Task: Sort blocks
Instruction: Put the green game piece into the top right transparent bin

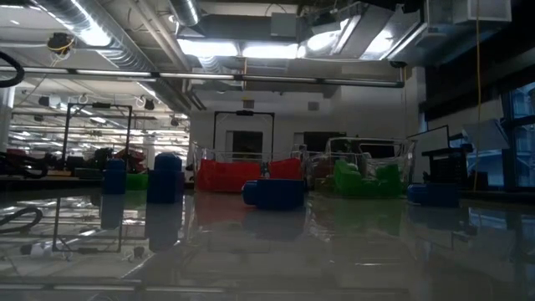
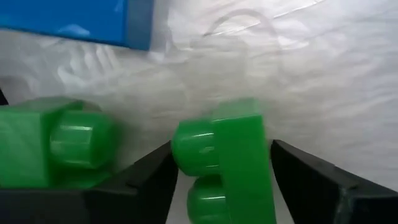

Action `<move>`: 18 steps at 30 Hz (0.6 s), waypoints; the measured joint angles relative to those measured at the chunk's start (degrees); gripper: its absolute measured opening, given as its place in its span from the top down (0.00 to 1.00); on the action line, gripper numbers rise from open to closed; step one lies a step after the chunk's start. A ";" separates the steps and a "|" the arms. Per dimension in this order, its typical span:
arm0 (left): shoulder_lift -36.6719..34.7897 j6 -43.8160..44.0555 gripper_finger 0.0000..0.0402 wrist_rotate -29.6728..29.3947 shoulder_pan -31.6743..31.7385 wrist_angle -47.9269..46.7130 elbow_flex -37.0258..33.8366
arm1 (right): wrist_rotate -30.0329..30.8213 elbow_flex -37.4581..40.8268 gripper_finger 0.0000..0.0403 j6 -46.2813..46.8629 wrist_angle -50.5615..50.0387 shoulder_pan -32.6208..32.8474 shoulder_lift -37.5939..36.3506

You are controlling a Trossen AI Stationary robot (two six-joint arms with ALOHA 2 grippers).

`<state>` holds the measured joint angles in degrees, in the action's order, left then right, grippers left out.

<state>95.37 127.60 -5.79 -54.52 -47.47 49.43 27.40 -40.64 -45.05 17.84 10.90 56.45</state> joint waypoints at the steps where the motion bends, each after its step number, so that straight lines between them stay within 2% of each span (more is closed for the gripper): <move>1: 0.03 -0.72 0.44 -0.36 0.00 0.11 -0.01 | -0.01 0.00 0.28 -0.01 0.00 0.00 0.00; 5: 0.09 -5.30 0.55 -1.09 -0.02 0.04 -0.09 | -0.02 0.00 0.28 -0.01 -0.01 0.00 0.00; 8: 0.13 -7.41 0.60 -1.80 -0.07 -0.03 -0.11 | 0.00 0.00 0.28 -0.01 -0.01 0.00 0.00; 18: 0.49 -13.72 0.56 -2.73 0.56 -1.19 2.09 | -0.02 0.00 0.28 -0.01 -0.01 0.00 0.00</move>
<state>95.86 113.88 -8.52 -53.96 -48.66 51.52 27.38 -40.64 -45.06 17.82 10.90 56.45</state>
